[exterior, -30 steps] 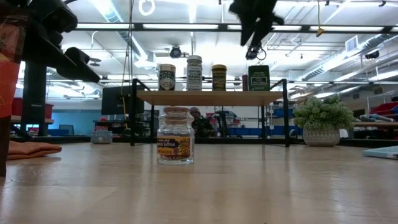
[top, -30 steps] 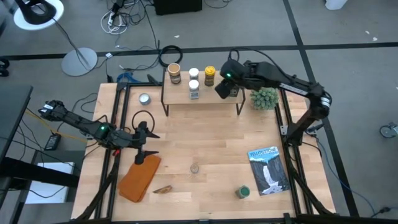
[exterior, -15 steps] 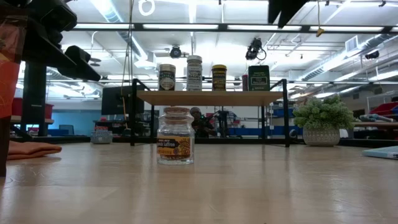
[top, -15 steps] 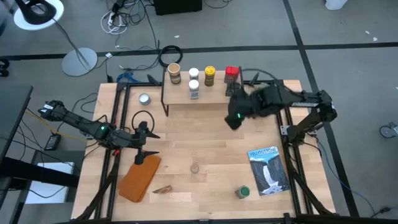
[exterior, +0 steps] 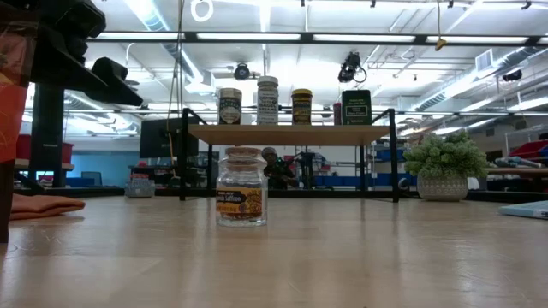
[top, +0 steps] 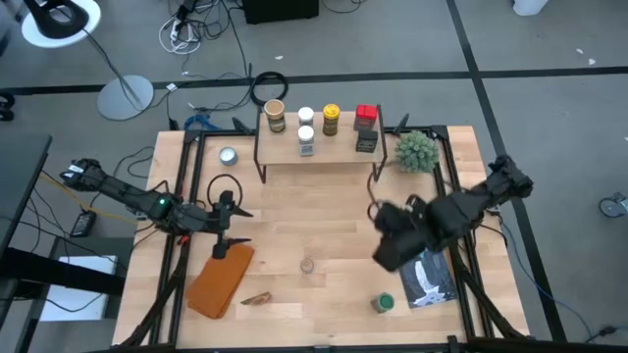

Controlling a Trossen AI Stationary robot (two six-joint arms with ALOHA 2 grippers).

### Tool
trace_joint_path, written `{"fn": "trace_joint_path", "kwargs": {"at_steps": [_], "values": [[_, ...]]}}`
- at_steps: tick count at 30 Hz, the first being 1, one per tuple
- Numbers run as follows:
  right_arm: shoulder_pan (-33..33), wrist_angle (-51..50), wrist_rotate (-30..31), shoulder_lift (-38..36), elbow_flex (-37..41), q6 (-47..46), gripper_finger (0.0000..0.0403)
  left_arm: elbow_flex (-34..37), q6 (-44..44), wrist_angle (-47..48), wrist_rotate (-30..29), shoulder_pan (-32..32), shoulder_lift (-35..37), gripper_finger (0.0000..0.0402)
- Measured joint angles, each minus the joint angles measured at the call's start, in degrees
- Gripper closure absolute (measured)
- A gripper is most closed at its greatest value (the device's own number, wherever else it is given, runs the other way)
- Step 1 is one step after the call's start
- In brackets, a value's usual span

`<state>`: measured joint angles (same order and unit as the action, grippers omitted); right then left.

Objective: Shelf spices
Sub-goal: Put the green seasoning bottle on the shelf

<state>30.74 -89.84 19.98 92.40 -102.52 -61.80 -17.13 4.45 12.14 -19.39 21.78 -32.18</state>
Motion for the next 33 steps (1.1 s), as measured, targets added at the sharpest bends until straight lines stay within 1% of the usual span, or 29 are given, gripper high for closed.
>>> {"fn": "trace_joint_path", "kwargs": {"at_steps": [4, 7, 16, 18, 25, 33], "values": [[3.64, 0.06, -2.55, 3.21, 0.0, 10.42, 0.0239, 0.01, 0.31, 0.01, 0.05, -0.05, -0.01, 0.0066], [5.58, 0.26, -3.53, 5.58, 0.0, 13.6, 0.024, 0.01, 1.27, 0.01, 0.1, -0.05, 0.0, 0.0066], [7.87, 5.7, -3.77, 11.59, 0.0, 13.85, 0.0239, 0.01, 1.72, -0.04, -0.15, -0.05, -0.01, 0.0066], [8.03, 7.45, -4.64, 12.35, 0.0, 13.64, 0.0239, 0.01, 1.71, -0.1, -0.25, -0.05, 0.0, 0.0066], [8.41, 16.29, -9.72, 13.31, 0.04, 13.41, 0.0239, 0.01, 1.77, -1.11, -0.25, -0.05, -0.02, 0.0066], [8.92, 19.79, -10.93, 13.42, 0.04, 13.37, 0.0239, -0.02, 1.55, -2.58, -0.32, -0.05, -0.01, 0.0066]]}}
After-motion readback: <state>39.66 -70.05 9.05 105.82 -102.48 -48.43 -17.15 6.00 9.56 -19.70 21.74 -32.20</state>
